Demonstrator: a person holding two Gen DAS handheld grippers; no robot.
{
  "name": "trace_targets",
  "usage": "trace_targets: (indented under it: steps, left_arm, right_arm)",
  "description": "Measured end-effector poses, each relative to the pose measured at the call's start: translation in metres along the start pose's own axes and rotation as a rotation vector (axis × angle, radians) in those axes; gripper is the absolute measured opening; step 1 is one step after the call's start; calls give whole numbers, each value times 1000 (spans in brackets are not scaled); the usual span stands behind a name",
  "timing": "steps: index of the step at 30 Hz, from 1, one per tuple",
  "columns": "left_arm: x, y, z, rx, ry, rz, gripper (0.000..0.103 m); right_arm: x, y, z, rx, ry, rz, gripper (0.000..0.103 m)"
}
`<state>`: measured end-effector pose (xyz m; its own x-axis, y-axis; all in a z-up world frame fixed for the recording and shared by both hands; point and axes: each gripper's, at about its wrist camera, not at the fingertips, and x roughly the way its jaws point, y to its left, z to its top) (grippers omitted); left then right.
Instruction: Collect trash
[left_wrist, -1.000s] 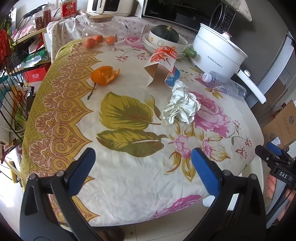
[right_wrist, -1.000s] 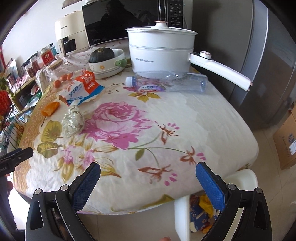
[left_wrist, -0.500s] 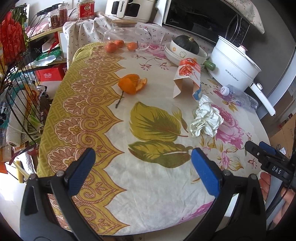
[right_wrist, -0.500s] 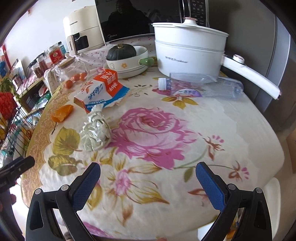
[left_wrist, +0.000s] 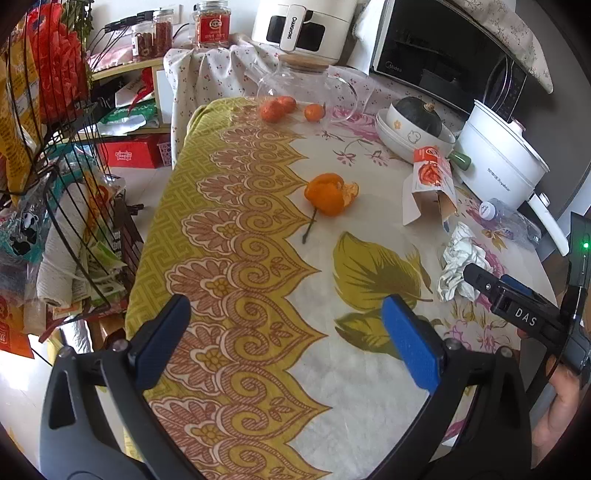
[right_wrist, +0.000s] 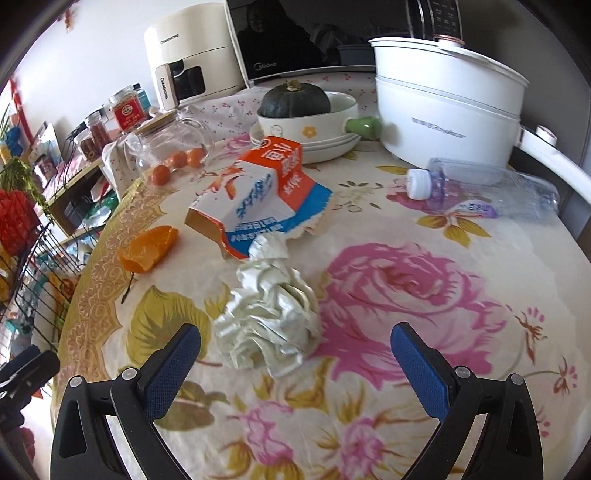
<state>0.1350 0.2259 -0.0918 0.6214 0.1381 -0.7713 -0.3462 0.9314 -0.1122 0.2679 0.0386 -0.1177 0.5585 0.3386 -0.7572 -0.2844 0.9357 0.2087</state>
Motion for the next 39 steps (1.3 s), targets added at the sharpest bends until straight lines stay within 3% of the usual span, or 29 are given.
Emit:
trace_targets:
  steps: [4, 7, 10, 13, 17, 25, 30, 32, 33, 35, 39]
  left_arm:
    - [5, 2, 6, 37, -38, -7, 103]
    - [18, 0, 13, 79, -36, -82, 103]
    - [32, -3, 25, 96, -23, -99, 103]
    - [50, -18, 38, 193, -10, -102, 103]
    - [85, -36, 47, 321, 61, -66, 103]
    - [106, -47, 68, 327, 26, -109, 102]
    - [121, -54, 72, 381, 49, -106, 84]
    - [127, -56, 70, 398, 75, -109, 66]
    - [129, -57, 69, 404, 87, -107, 63]
    - [126, -57, 69, 397, 72, -115, 47]
    - [119, -56, 71, 372, 83, -127, 40]
  right_arm:
    - [13, 1, 1, 19, 19, 4, 103]
    - [22, 0, 3, 30, 55, 9, 103]
    - [26, -4, 6, 51, 61, 21, 103]
    - [26, -8, 8, 50, 51, 33, 103]
    - [26, -9, 9, -8, 49, 37, 91]
    - [28, -6, 9, -67, 66, 86, 69]
    - [31, -5, 8, -79, 79, 117, 52]
    - [29, -6, 8, -73, 79, 121, 49]
    - [28, -7, 8, -69, 78, 121, 48]
    - [26, -11, 7, -62, 74, 117, 46]
    - [19, -19, 6, -50, 74, 105, 44]
